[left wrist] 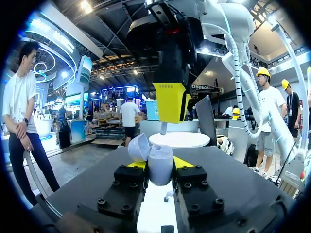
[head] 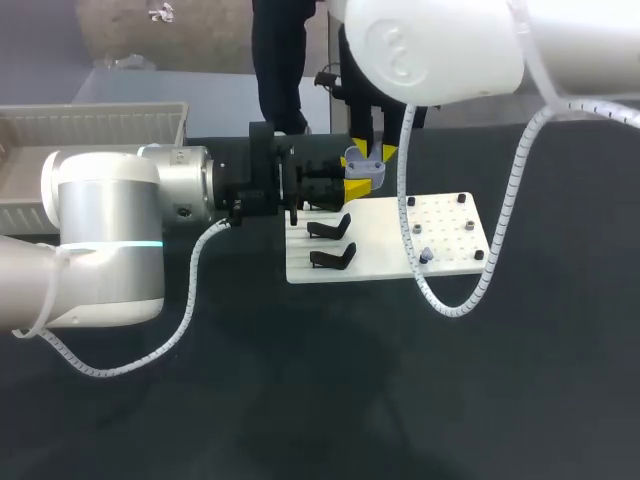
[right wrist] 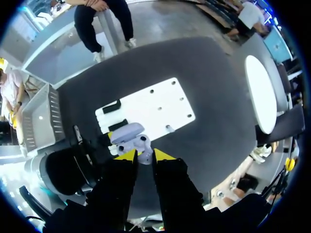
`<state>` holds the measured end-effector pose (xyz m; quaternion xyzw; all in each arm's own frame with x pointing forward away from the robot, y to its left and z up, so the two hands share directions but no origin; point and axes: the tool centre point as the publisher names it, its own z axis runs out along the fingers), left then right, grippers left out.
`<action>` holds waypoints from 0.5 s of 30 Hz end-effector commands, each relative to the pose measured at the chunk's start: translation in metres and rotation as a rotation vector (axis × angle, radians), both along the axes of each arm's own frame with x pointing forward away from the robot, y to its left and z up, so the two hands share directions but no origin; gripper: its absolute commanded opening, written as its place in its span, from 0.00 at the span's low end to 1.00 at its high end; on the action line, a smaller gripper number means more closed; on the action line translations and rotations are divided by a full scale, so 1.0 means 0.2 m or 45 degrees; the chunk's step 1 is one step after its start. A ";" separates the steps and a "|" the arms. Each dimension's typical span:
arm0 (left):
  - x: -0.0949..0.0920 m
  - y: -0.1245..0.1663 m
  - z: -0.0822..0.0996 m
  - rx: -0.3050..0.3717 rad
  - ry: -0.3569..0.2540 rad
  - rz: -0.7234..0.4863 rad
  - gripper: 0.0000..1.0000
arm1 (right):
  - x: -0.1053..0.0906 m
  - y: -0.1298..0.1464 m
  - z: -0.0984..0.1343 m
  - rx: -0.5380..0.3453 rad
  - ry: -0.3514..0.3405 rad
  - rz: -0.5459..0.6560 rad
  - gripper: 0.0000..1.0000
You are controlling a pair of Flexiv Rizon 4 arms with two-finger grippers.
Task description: Pick up each earbud case from the left stands, insert the matching earbuds, close the lid, and place the case in the box.
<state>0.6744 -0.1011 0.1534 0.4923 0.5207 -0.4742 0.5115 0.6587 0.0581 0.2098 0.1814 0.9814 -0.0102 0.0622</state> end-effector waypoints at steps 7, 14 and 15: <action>0.00 0.00 0.00 -0.004 -0.003 0.004 0.00 | 0.03 0.02 -0.02 -0.004 0.015 0.002 0.00; 0.00 0.00 0.00 -0.004 -0.003 0.004 0.00 | 0.03 0.02 -0.04 -0.005 0.016 0.003 0.00; 0.00 0.00 0.00 -0.004 -0.003 0.004 0.00 | 0.03 0.02 -0.04 -0.005 0.018 0.002 0.00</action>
